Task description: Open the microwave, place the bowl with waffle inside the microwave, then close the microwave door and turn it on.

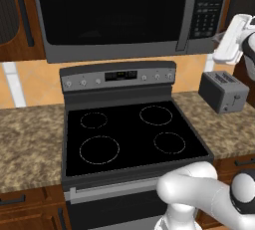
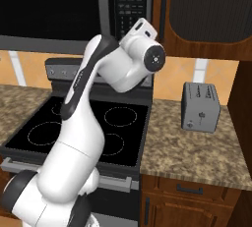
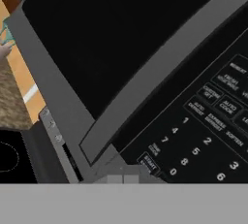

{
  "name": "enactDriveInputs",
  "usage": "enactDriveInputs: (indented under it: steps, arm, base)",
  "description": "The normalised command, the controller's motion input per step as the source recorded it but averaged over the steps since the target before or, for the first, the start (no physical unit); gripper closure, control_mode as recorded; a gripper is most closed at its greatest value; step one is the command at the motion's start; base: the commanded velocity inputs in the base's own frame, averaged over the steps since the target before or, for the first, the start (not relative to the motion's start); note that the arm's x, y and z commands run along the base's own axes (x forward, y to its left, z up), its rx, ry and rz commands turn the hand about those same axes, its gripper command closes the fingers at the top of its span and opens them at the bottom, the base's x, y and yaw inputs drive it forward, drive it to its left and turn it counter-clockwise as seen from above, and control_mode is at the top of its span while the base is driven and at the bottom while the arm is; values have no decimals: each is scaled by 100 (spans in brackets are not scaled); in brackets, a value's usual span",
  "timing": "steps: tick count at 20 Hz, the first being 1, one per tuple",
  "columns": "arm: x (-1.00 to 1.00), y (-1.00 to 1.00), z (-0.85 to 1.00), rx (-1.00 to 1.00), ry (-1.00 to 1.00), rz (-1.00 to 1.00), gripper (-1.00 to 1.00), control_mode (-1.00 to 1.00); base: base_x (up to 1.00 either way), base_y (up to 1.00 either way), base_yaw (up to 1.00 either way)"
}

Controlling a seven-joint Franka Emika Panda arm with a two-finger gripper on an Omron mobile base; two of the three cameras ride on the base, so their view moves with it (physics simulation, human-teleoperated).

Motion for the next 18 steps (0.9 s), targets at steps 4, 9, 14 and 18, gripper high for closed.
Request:
enactDriveInputs:
  steps: [4, 9, 14, 18]
  arm:
    - [25, 4, -27, -5, 0, -12, 100, -100]
    - [29, 0, -24, -4, 0, -10, 100, -100]
    - [27, 2, 0, -8, -3, -10, 100, -100]
    - [18, 4, 0, -4, -2, -2, 100, -100]
  base:
    - [0, 0, 0]
    - [0, 0, 0]
    - [0, 0, 0]
    - [0, 0, 0]
